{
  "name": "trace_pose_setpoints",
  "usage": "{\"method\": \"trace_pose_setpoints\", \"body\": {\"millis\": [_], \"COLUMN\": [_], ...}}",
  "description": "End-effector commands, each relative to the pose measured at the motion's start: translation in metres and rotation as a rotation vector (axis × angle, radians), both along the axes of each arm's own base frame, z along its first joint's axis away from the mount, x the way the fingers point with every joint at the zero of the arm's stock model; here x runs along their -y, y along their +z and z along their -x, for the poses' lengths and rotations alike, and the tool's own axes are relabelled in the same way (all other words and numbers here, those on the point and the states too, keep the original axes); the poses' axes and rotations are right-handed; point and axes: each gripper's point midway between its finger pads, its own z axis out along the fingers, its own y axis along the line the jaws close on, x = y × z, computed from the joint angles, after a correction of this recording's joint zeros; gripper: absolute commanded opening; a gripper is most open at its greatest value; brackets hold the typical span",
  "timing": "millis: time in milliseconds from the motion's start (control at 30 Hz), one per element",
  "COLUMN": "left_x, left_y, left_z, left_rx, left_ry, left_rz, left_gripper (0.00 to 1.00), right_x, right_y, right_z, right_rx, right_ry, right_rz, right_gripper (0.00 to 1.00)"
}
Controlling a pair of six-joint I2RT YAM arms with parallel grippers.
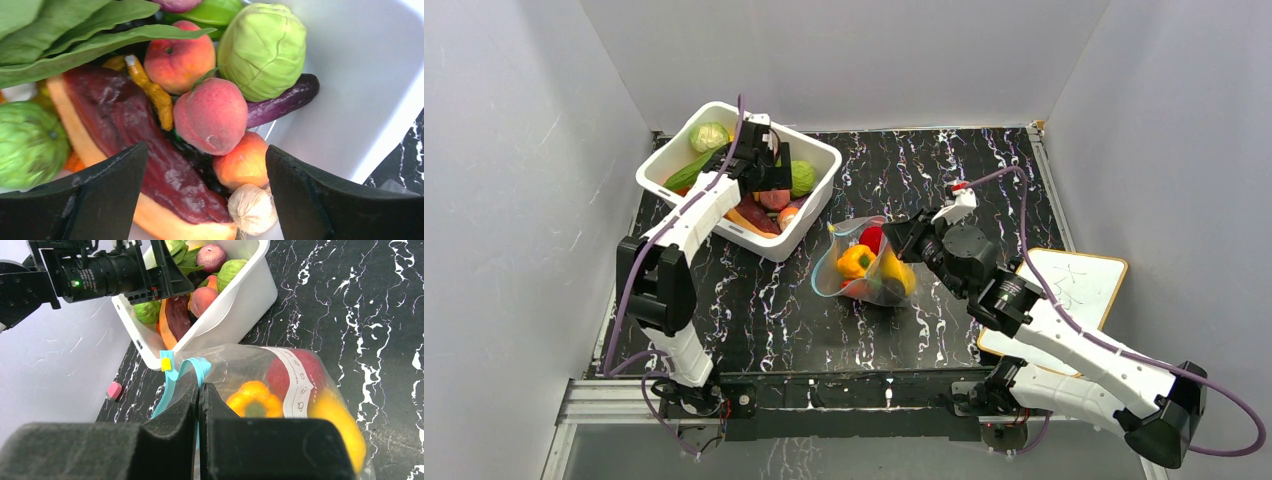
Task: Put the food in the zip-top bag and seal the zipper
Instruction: Pick up the fake fruit from the bin.
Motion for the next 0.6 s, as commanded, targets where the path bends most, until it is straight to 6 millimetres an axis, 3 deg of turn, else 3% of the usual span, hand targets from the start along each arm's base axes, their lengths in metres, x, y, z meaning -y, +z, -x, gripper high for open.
{"method": "trace_pose_setpoints", "body": {"millis": [0,133,333,567], "left_x": [0.016,0.016,0.018,0.019], "left_y": [0.009,-0.008,-0.032,-0.074], "left_z": [-0.015,-0.023,-0.030,-0.028], "left_rx": [0.034,0.005,-0.024,-0.126], "left_ry": [-0.043,-0.041,-0.054,-0.081], "left_rz": [0.081,0.059,0.059,0.037], "left_gripper": [0.90,0.96,0.98,0.89], "right_x": [-0.006,-0.007,-0.004,-0.003], "right_y": [0.039,0.036,0.029,0.026], "right_z": [-0.003,-0.003,0.000,-0.001], "right_rx": [0.070,0.060,0.035,0.032], "right_ry": [0.014,0.018,0.012,0.007], "right_rz": [-0.078,-0.078,-0.070,-0.060], "right_gripper": [0.00,0.00,0.00,0.00]}}
